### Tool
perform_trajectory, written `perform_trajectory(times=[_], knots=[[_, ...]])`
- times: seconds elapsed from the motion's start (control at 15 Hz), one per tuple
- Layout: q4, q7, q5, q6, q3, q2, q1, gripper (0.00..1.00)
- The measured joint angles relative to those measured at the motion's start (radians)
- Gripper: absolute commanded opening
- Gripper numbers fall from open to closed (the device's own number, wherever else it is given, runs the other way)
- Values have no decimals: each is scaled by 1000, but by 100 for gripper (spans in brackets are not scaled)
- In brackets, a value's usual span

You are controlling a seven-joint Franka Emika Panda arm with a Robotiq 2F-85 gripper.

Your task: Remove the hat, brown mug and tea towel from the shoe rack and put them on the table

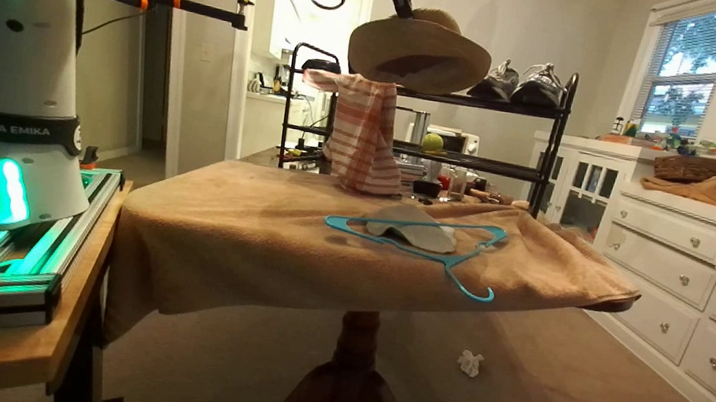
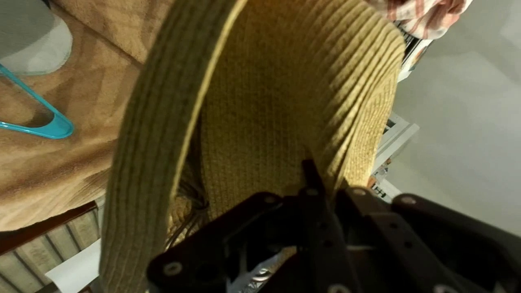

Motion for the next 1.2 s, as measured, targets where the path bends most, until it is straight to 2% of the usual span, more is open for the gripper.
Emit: perform_trajectory(times=[0.2,0.53,0.6,0.93,1.0,1.2], knots=[[-48,-235,142,0,-107,-33,97,2],[-153,-583,346,-4,-206,-22,128,2],[-169,-639,381,-10,-224,-15,129,7],[-169,-650,384,-11,-224,-8,127,7],[-169,-650,384,-11,-224,-8,127,2],[-168,-650,394,-26,-227,-5,130,2]])
